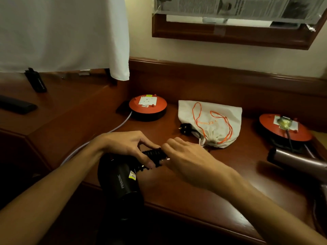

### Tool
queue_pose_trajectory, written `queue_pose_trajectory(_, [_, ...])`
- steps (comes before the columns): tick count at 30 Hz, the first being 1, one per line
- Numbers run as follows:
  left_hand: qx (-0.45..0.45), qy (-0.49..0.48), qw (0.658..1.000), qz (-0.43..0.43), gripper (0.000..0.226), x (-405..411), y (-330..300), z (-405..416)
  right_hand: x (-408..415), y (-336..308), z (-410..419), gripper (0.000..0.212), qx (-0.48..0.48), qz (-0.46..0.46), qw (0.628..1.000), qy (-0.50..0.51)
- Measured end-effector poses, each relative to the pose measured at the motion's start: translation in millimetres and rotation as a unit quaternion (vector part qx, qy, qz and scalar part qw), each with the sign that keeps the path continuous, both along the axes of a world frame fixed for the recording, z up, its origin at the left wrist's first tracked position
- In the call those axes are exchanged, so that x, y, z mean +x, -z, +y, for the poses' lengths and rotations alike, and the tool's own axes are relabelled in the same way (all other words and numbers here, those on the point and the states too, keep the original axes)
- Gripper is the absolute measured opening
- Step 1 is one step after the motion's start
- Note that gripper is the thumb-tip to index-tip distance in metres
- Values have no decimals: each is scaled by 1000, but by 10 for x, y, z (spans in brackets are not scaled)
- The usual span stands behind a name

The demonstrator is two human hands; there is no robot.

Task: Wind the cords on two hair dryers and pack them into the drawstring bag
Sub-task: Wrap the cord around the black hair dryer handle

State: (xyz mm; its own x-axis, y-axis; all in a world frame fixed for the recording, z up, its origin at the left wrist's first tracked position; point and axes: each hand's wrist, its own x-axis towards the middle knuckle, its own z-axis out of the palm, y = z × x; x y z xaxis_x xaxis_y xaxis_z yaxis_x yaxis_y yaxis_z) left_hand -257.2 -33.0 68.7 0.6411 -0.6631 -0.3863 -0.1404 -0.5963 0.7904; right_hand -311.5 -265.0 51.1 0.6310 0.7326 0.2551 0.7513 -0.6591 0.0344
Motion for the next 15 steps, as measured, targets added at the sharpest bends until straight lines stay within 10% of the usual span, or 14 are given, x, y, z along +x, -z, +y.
queue_pose_trajectory(15, [-114, -72, 990, 41, 49, 83, 262, -70, 175, 811, -136, 40, 246, -255, 935, -13])
